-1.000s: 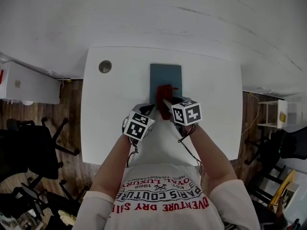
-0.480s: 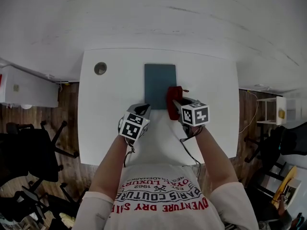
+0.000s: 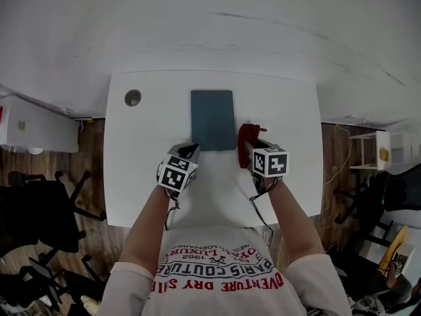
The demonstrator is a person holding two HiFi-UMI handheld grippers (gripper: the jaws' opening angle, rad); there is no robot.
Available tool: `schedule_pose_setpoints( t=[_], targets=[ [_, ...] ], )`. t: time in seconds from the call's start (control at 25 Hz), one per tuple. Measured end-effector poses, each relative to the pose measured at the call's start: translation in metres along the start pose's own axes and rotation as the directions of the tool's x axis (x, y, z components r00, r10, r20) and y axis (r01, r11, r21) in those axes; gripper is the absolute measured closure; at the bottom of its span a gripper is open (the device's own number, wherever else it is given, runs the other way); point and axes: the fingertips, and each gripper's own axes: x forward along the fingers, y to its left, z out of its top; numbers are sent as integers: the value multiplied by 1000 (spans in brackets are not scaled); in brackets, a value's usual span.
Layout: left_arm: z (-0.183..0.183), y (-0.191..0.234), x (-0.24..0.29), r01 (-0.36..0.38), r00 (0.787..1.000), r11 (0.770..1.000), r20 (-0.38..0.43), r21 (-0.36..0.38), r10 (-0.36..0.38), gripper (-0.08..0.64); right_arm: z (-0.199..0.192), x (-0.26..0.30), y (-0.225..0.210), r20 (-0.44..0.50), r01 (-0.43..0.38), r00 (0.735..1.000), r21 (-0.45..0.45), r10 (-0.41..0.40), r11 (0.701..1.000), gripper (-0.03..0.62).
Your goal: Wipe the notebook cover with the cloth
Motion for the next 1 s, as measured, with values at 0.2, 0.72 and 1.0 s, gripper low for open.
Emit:
schedule_pose_setpoints(
  t=[0.2,0.72,1.0],
  targets=[
    [2,-1,-5,-5,999,998,39,-67,8,551,12,-26,14,145,-12,989,-26,16,1000,509],
    [75,-39,-121,-113,929,991,346,-73,131,551,51,-154,61,529,80,848,-212,46,974,509],
    [122,-82,-206,-158,825,987,547,-16,141,551,53,-212,78,636,81,769,-205,69,975,511]
  ],
)
